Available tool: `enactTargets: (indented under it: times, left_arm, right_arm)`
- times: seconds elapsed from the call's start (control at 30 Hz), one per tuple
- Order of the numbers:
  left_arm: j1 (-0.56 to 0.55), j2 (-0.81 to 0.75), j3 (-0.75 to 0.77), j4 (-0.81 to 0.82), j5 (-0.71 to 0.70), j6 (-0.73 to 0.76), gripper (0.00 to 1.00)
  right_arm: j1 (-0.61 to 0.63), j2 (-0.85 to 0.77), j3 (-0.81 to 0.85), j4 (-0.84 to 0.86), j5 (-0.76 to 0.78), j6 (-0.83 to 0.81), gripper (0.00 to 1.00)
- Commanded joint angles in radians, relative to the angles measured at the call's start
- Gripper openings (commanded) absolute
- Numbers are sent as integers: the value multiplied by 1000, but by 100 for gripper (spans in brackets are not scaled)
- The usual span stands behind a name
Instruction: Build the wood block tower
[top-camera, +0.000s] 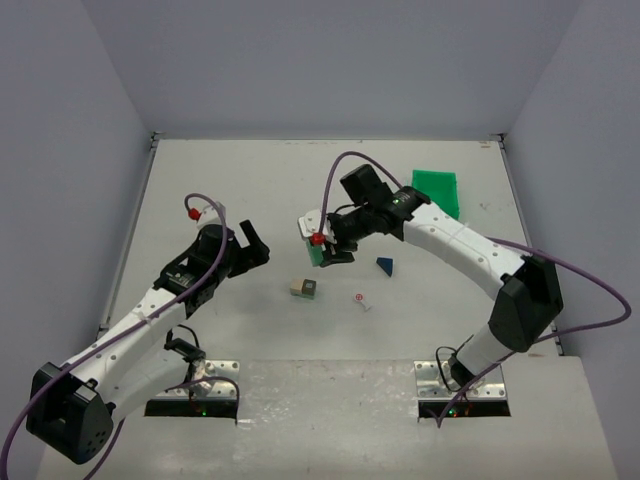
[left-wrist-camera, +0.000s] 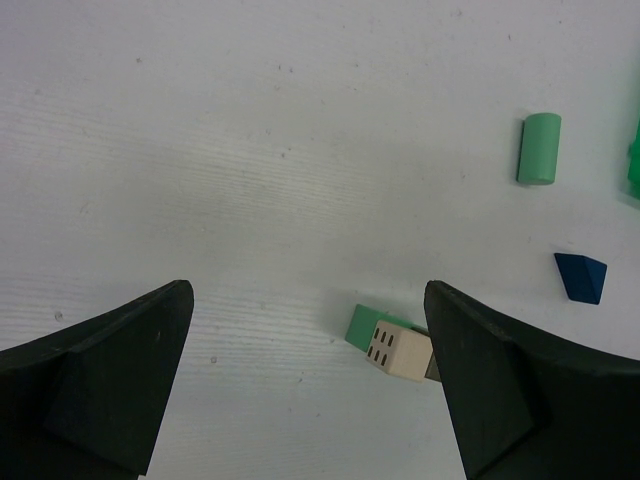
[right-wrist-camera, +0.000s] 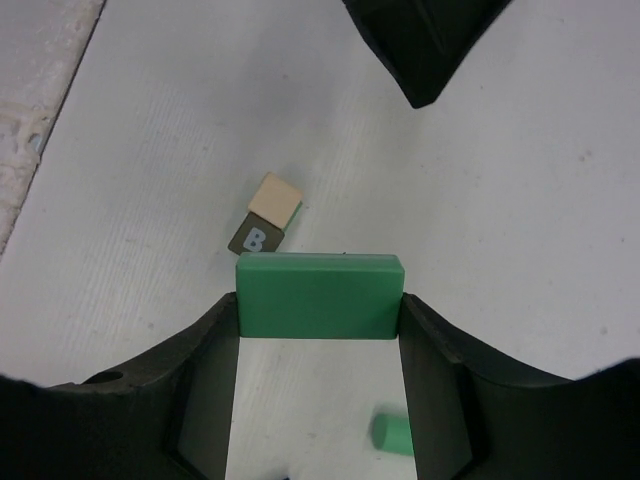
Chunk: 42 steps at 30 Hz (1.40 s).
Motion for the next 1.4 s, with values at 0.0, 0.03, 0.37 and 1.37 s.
enactTargets:
  times: [0.0,0.03,0.37,1.37]
  left_arm:
    - [-10,-2,19,13,-14,27,100]
    - [-10,0,24,13,-14,30,100]
    - [-10,-31,38,-45,-41,26,100]
    - [-10,-110,89,-225,-80,-26,100]
  right_arm:
    - [26,98,163,-380,-68,-441,45]
    - [28,110,172,-395,-58,-465,46]
    - [86,346,461,-682,58,-779,48]
    - [199,614,660,-871,255,-1206,53]
